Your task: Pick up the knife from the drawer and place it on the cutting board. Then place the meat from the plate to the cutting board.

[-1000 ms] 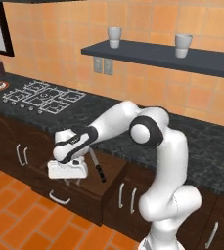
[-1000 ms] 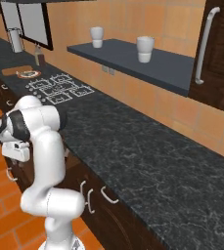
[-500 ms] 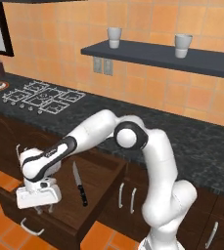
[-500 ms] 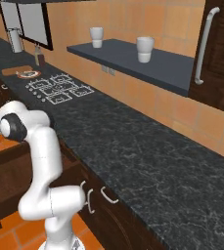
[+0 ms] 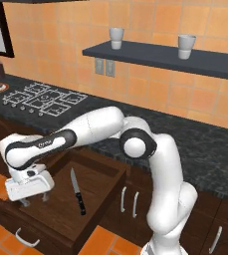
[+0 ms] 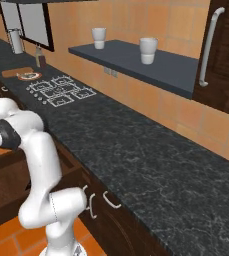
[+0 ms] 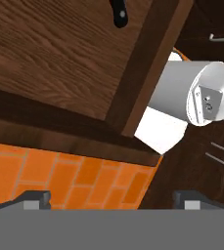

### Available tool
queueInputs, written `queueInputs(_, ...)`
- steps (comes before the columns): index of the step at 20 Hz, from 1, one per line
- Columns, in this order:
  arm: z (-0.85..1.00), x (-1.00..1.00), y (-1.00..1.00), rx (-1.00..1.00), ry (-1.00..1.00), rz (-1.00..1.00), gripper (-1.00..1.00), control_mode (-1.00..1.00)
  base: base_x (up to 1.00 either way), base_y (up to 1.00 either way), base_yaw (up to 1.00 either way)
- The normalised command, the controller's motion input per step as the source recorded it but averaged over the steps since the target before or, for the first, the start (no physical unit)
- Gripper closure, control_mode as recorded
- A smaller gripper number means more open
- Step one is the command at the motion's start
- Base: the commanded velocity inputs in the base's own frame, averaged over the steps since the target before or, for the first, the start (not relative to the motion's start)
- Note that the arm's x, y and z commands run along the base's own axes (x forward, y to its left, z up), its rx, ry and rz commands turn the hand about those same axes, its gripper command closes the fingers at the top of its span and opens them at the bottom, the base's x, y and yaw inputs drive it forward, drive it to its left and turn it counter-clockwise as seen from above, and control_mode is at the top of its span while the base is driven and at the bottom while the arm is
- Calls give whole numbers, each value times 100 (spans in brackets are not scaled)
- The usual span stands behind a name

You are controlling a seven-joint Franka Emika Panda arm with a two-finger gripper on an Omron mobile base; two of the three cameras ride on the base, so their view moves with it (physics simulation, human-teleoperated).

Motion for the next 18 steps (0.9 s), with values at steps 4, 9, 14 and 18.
queueInputs(4, 28, 0, -100, 0, -6, 0, -100, -100, 0, 0, 0)
queueInputs(9, -4, 11, -100, 3, 0, 0, -100, -100, 0, 0, 0)
queueInputs(14, -3, 72, -83, 11, 3, 7, -100, -100, 0, 0, 0)
queueInputs(18, -44, 62, -53, 0, 5, 12, -100, -100, 0, 0, 0)
